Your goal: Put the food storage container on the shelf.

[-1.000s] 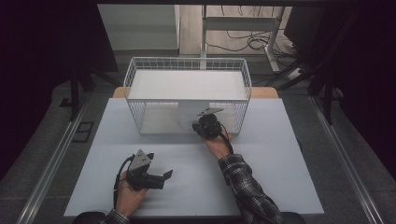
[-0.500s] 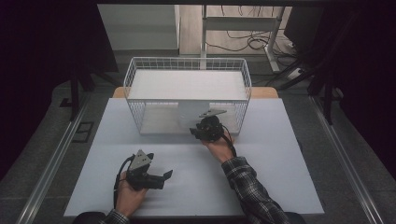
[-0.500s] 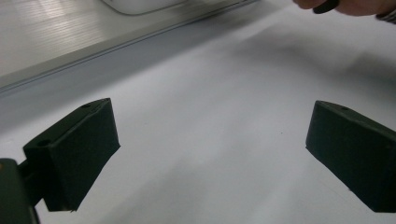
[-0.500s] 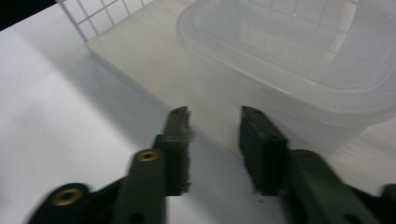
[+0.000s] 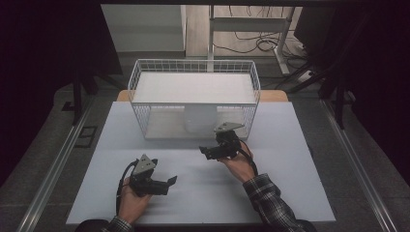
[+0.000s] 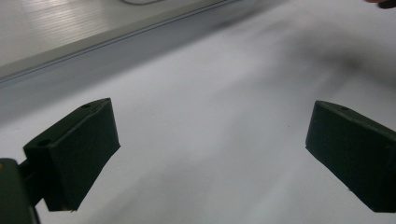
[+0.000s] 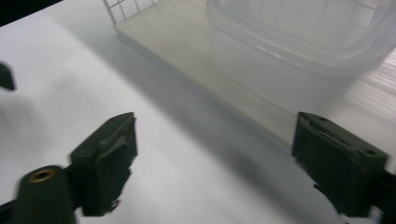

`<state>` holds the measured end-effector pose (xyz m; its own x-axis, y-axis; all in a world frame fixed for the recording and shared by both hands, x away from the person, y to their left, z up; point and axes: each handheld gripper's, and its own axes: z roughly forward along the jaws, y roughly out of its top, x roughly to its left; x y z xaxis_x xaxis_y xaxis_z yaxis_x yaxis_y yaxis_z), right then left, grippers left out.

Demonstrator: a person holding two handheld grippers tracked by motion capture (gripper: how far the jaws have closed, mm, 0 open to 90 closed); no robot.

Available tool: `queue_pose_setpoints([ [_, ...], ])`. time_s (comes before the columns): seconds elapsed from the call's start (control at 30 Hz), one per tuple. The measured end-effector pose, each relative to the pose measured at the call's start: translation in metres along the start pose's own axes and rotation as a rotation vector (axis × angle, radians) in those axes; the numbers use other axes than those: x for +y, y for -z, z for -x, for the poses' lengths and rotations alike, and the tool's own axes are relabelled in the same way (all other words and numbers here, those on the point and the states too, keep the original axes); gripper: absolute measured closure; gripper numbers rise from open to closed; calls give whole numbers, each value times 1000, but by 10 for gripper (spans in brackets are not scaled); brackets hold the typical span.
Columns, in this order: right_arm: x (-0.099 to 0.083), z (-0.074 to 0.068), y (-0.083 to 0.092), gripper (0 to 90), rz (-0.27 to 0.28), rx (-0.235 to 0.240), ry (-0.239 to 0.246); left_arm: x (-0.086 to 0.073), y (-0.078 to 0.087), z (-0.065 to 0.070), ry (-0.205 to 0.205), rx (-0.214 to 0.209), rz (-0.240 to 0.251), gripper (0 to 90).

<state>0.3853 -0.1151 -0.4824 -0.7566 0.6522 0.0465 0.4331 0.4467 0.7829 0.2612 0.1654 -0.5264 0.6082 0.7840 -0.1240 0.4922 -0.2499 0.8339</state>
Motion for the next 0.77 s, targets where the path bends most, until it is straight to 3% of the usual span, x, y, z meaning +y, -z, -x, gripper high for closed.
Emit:
queue_pose_setpoints([
  [0.23, -21, -1, 27, 20, -4, -3, 8, -2, -2, -4, -1, 6, -34, 19],
  [0.33, -37, 1, 42, 9, -10, -4, 3, -2, -4, -3, -16, 14, -50, 17],
  [0.4, -57, 6, 56, 1, -17, -22, -10, -3, -5, -3, -27, 23, -63, 14],
  [0.43, -57, 6, 56, 1, -17, -22, -10, -3, -6, -3, -31, 25, -71, 14],
  [0.47, -70, 8, 63, 0, -31, -31, -22, -3, -7, -2, -38, 29, -80, 13],
  [0.53, -77, 9, 67, 0, -39, -35, -28, -3, -7, -2, -42, 31, -84, 12],
  [0.6, -94, 10, 71, 0, -84, -60, -23, -4, -8, -2, -40, 32, -88, 12],
  [0.77, -97, 11, 72, 0, -103, -82, -2, -4, -9, -3, -41, 40, -90, 11],
])
